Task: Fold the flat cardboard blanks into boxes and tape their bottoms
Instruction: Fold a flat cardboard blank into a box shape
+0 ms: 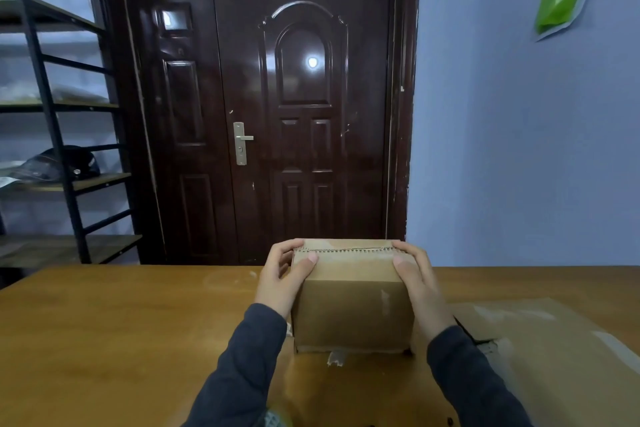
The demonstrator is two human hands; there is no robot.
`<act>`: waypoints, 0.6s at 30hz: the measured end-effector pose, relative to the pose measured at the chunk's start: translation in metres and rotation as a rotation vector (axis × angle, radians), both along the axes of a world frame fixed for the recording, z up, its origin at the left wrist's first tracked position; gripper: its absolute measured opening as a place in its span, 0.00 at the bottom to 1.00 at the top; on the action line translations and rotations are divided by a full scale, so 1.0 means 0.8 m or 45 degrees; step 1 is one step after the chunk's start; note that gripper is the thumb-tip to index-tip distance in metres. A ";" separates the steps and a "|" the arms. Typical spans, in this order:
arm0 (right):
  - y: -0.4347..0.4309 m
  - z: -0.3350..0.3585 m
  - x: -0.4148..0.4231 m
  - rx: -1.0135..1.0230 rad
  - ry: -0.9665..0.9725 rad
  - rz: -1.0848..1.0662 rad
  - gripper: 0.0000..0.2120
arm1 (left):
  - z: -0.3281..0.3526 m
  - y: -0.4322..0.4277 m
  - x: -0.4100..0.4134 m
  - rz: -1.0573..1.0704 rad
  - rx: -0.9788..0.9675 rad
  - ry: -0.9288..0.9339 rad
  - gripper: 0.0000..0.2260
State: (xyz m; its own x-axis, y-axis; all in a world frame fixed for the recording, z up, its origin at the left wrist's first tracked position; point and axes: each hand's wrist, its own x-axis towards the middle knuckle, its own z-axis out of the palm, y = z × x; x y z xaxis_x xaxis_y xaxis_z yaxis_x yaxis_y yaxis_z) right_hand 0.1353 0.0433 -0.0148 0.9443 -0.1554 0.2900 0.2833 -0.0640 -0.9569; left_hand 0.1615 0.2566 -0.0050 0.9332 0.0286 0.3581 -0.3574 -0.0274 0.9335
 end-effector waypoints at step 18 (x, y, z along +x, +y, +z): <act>0.002 0.004 0.019 0.087 0.171 0.038 0.17 | 0.005 0.006 -0.012 -0.260 0.076 0.274 0.31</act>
